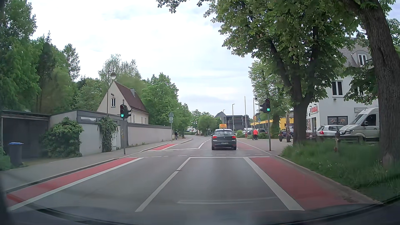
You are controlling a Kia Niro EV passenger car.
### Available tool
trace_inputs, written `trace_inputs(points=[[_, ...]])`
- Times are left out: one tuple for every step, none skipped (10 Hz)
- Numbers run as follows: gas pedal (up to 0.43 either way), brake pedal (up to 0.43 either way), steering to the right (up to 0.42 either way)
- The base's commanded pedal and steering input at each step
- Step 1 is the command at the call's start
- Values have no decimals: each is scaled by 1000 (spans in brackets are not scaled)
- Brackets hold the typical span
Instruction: Follow the waypoints while adhering to traffic rules and regulations
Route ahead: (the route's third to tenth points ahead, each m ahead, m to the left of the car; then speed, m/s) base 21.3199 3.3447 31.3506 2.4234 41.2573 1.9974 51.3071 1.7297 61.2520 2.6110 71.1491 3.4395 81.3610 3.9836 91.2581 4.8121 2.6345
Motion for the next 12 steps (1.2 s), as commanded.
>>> trace_inputs(points=[[157,0,52],[157,0,48],[157,0,46],[138,0,44],[130,0,39],[130,0,34],[130,0,30],[130,0,27],[130,0,26],[138,0,25],[138,0,24],[138,0,21]])
